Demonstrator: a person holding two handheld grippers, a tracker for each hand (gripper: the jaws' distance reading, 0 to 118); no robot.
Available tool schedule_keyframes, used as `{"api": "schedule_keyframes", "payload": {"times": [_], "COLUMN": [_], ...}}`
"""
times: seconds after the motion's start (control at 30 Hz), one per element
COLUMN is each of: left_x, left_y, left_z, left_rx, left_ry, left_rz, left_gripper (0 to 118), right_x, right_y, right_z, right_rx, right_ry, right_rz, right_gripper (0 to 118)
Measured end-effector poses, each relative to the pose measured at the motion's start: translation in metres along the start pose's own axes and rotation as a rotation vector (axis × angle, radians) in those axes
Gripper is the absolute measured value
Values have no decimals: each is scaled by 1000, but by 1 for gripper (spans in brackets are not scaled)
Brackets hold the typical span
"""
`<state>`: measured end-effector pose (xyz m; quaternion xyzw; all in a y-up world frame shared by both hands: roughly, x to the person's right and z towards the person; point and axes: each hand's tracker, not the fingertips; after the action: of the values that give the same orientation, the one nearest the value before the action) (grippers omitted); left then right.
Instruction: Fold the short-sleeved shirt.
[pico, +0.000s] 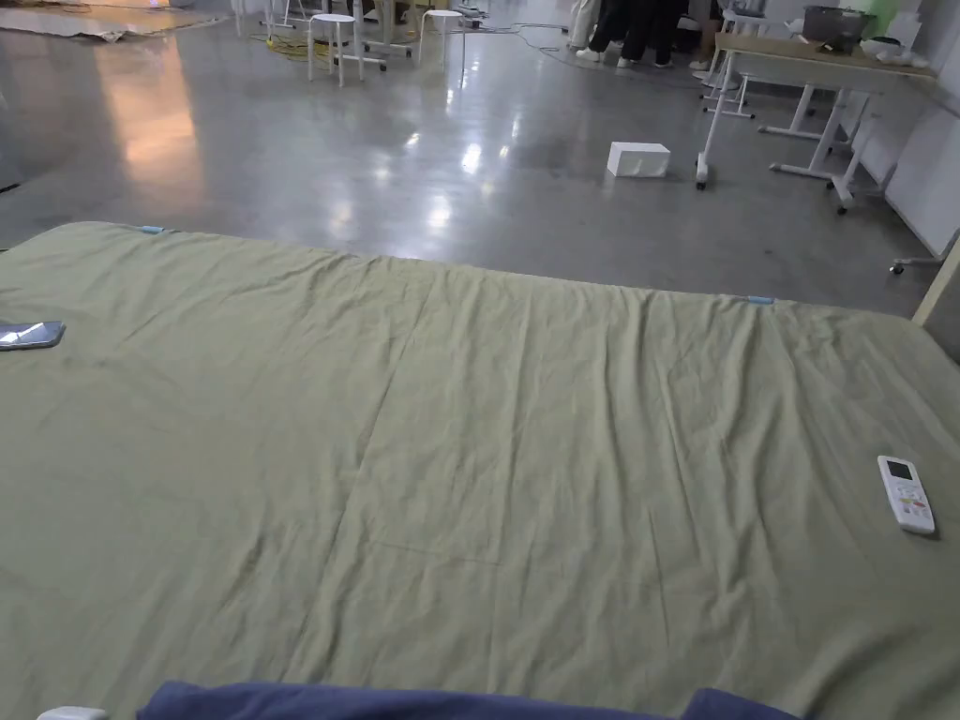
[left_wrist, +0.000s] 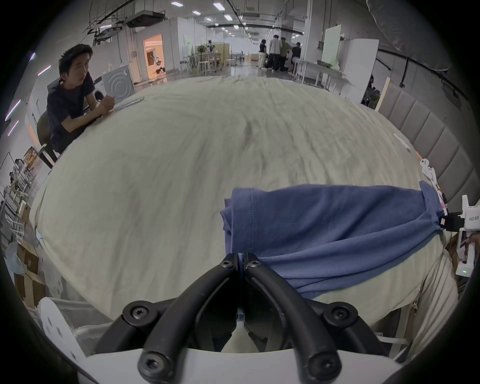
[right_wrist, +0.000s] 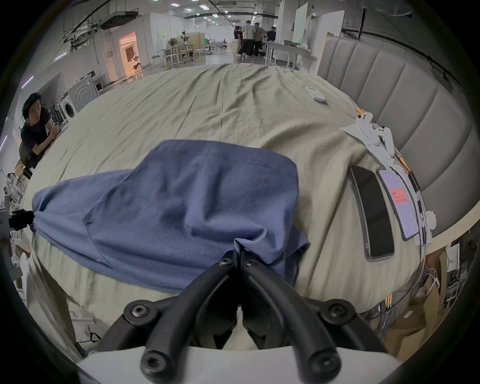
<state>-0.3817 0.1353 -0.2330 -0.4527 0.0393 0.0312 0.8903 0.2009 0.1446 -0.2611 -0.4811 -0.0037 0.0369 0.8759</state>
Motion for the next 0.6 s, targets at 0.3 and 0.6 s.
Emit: {"api": "schedule_keyframes", "payload": {"times": [0.3, 0.6], "left_x": [-5, 37], "left_y": [14, 81], "left_z": [2, 37], "left_rx": [3, 323], "left_ry": [33, 12], "left_rz": [-4, -5], "left_gripper": [57, 62], "right_x": [-2, -36], "right_y": [0, 70], "right_z": [-2, 67], "right_rx": [37, 468], "right_ry": [-44, -102], "right_rz": [34, 91], "right_gripper": [78, 88]}}
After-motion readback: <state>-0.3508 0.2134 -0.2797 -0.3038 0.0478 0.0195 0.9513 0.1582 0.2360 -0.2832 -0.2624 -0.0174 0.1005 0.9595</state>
